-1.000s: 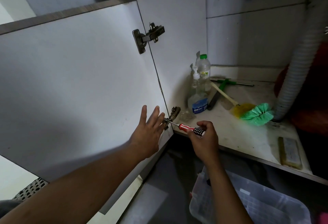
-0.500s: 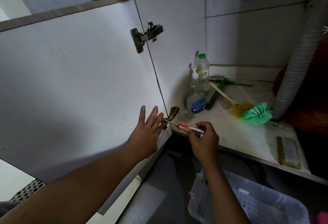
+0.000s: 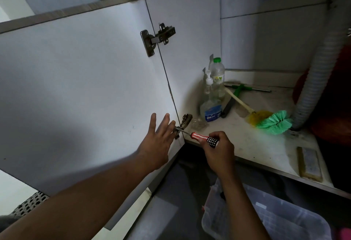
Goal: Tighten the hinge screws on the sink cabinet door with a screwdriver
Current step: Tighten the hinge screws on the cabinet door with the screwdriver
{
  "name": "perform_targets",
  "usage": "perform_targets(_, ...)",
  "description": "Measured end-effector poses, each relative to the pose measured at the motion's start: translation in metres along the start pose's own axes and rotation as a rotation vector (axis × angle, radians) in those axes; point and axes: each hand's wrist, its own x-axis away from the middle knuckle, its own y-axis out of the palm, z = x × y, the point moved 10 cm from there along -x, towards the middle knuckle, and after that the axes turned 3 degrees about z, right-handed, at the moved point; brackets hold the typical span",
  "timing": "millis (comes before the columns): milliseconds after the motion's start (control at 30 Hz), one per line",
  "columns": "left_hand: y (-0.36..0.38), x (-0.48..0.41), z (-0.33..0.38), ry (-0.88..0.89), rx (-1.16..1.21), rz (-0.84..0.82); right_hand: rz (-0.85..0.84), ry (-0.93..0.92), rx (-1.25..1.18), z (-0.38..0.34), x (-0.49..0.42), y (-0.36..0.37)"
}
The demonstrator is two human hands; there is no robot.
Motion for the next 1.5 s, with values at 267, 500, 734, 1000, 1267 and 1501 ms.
perform_targets(267, -0.001, 0.0, 0.001, -0.004, -0.013, -0.008, -0.113, -0.001, 0.005, 0.001, -0.004, 0.008)
perform_targets(500, -0.002, 0.0, 0.0, -0.003, -0.018, -0.017, 0.007, -0.037, 0.104, -0.008, -0.003, -0.003)
perform_targets(734, -0.003, 0.0, 0.001, 0.0, -0.014, -0.015, -0.116, 0.021, 0.055, -0.012, -0.005, 0.007)
perform_targets(1000, -0.002, 0.0, -0.001, 0.001, 0.007, -0.006, 0.013, -0.168, 0.281, -0.028, 0.001, 0.004)
perform_targets(1267, 0.0, 0.0, -0.001, -0.001, 0.011, 0.005, -0.068, 0.382, -0.046, 0.019, -0.015, 0.014)
perform_targets(1501, -0.002, 0.001, -0.002, -0.005, 0.013, 0.018, -0.168, -0.053, 0.082, -0.014, -0.008, 0.009)
